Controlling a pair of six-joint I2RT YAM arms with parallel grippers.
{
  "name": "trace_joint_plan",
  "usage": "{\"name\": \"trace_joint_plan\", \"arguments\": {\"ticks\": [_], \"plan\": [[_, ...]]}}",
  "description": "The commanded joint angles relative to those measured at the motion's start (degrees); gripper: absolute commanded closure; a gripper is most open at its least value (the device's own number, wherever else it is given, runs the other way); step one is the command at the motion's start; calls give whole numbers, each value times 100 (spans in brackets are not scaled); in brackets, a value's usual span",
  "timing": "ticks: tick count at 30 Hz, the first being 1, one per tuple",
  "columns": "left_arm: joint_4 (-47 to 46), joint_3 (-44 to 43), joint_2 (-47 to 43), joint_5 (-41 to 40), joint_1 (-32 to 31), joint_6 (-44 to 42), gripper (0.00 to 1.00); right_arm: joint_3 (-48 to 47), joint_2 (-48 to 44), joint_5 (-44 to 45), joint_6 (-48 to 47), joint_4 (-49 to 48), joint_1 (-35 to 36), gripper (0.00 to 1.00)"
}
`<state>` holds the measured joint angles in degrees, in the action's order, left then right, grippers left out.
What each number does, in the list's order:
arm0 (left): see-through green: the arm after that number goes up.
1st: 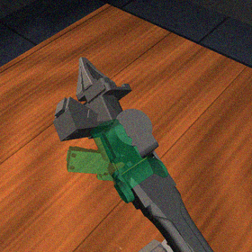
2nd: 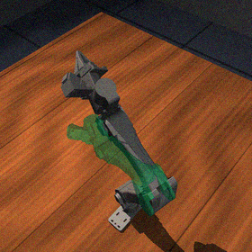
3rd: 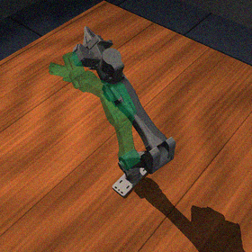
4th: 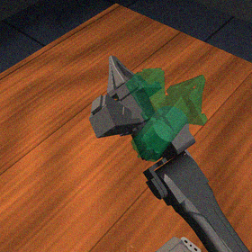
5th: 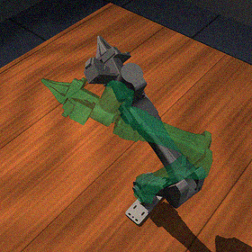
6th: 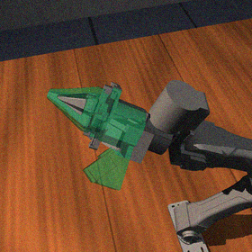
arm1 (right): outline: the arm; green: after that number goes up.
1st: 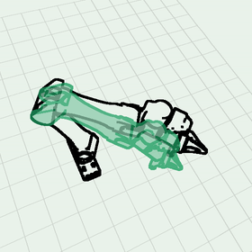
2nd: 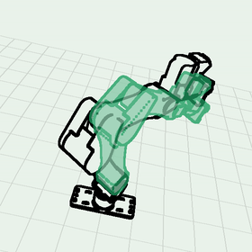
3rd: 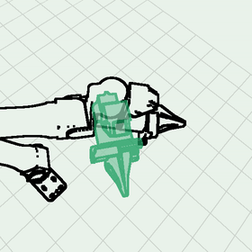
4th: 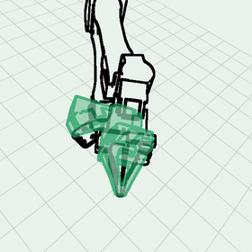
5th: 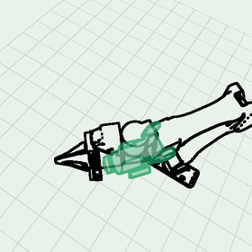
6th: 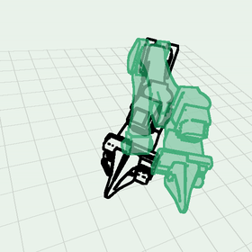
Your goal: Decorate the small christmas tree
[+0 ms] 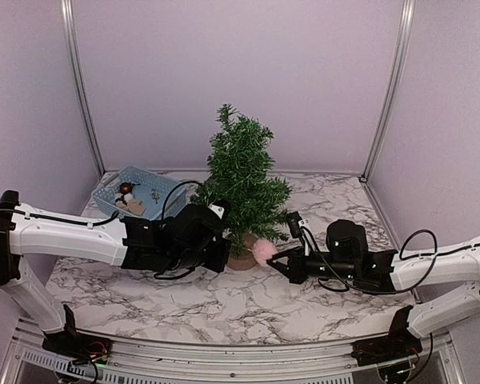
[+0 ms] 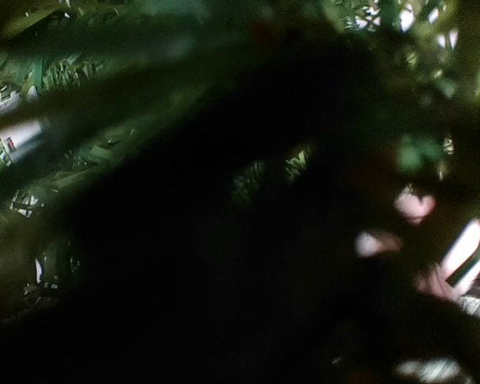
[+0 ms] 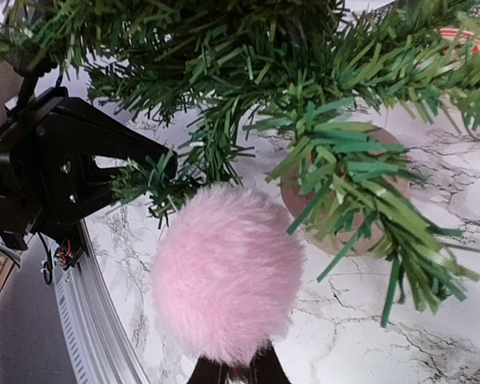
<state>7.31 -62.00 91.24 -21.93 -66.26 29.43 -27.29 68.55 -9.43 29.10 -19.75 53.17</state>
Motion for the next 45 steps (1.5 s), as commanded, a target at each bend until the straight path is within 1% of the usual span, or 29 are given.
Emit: {"name": "trace_joint_plan", "arguments": {"ticks": [1, 4, 9, 11, 15, 17, 19, 22, 23, 27, 29, 35, 39, 45], "plan": [[-335, 120, -153, -19, 47, -27, 100, -183, 214, -171, -233, -104, 163, 100], [-519, 208, -188, 82, 44, -86, 100, -245, 287, -161, -285, -38, 255, 100], [-751, 388, -278, 251, 43, -198, 100, -281, 253, -44, -289, 87, 299, 88], [-976, 494, -326, 341, 43, -249, 100, -294, 211, 12, -296, 137, 301, 81], [-1476, 773, -496, 463, 47, -332, 100, -319, 134, 120, -316, 248, 294, 61], [-1785, 941, -598, 593, 48, -379, 98, -334, 116, 166, -315, 284, 297, 54], [-1885, 1008, -650, 645, 43, -421, 97, -359, 122, 177, -324, 308, 299, 47], [-1923, 1033, -673, 707, 43, -554, 89, -389, 121, 170, -339, 364, 300, 34], [-1937, 1051, -688, 735, 43, -590, 86, -387, 123, 165, -353, 378, 300, 32], [-2143, 1251, -814, 887, 47, -682, 70, -369, 68, 136, -370, 378, 299, 30], [-2277, 1365, -923, 959, 43, -726, 66, -341, 18, 117, -372, 346, 297, 30], [-2557, 1684, -1209, 961, 43, -800, 64, -259, -154, 95, -385, 219, 289, 31], [-2749, 1952, -1425, 966, 49, -779, 60, -152, -401, 56, -391, 186, 254, 32], [-3108, 2383, -1784, 904, 64, -625, 54, 164, -863, -70, -244, 128, -69, 34]]}}
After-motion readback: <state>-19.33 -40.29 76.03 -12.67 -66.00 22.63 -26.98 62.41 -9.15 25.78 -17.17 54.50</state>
